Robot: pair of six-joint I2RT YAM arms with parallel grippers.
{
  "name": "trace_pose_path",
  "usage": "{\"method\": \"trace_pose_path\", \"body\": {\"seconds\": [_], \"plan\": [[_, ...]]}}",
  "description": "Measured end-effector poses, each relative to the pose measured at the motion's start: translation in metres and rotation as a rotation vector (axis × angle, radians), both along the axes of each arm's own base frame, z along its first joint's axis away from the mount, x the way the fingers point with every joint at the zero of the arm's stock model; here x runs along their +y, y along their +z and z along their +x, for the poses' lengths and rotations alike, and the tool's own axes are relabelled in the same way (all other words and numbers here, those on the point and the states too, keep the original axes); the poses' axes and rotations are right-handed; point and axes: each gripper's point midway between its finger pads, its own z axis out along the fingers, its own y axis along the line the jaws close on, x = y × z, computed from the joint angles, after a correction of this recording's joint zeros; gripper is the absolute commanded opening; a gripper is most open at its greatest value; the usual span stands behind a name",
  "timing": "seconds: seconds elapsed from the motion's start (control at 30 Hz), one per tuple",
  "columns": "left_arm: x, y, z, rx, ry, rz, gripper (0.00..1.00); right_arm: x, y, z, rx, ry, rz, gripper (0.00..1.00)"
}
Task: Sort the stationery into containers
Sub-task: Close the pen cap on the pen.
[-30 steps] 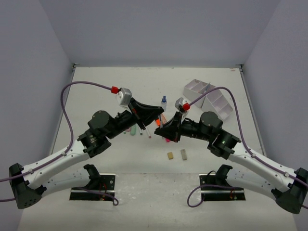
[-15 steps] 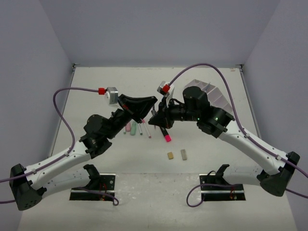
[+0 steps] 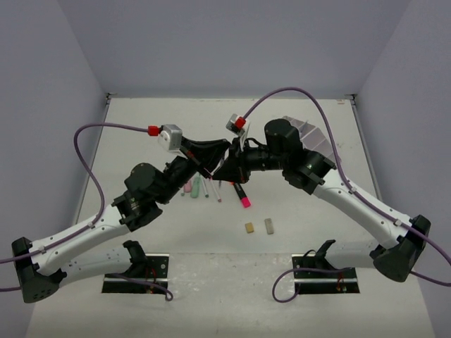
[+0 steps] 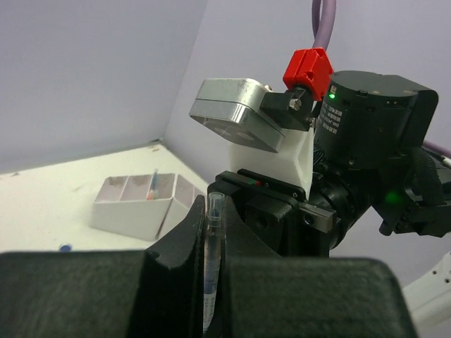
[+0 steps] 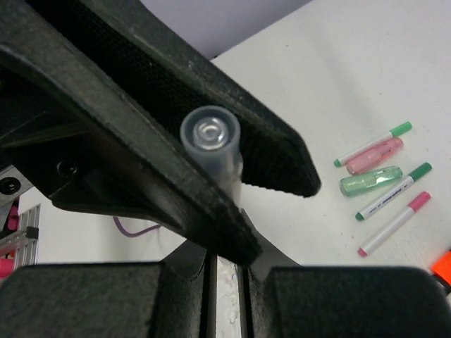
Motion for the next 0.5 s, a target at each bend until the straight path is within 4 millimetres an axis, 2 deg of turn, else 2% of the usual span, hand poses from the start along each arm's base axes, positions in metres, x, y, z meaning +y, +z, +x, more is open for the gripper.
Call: {"method": "trace_pose_path", "body": {"seconds": [0.07, 0.17, 0.2, 0.23, 0.3, 0.37, 0.43, 0.5], "plan": [[-0.001, -0.003, 0.004, 0.002, 0.019, 0.065, 0.08, 0.004, -0.006, 0.004, -0.006, -0.001, 0.044, 0.0], [-0.002, -0.012, 0.012, 0.031, 0.062, 0.162, 0.36, 0.007, -0.015, 0.013, -0.015, -0.018, 0.088, 0.0], [-0.001, -0.015, 0.015, 0.045, 0.084, 0.186, 0.53, 0.009, -0.017, 0.016, -0.021, -0.027, 0.1, 0.0], [0.002, -0.017, 0.018, 0.065, 0.115, 0.201, 0.83, 0.009, -0.019, 0.022, -0.029, -0.049, 0.109, 0.0], [0.016, -0.018, 0.026, 0.116, 0.206, 0.215, 1.0, 0.005, -0.02, 0.042, -0.05, -0.135, 0.129, 0.0], [0.027, -0.012, 0.028, 0.157, 0.276, 0.212, 1.0, -0.002, -0.024, 0.064, -0.061, -0.233, 0.132, 0.0], [0.037, 0.001, 0.029, 0.186, 0.338, 0.196, 1.0, -0.013, -0.034, 0.088, -0.067, -0.358, 0.107, 0.0], [0.056, 0.017, 0.034, 0.208, 0.428, 0.167, 1.0, -0.026, -0.043, 0.108, -0.071, -0.482, 0.074, 0.0]]}}
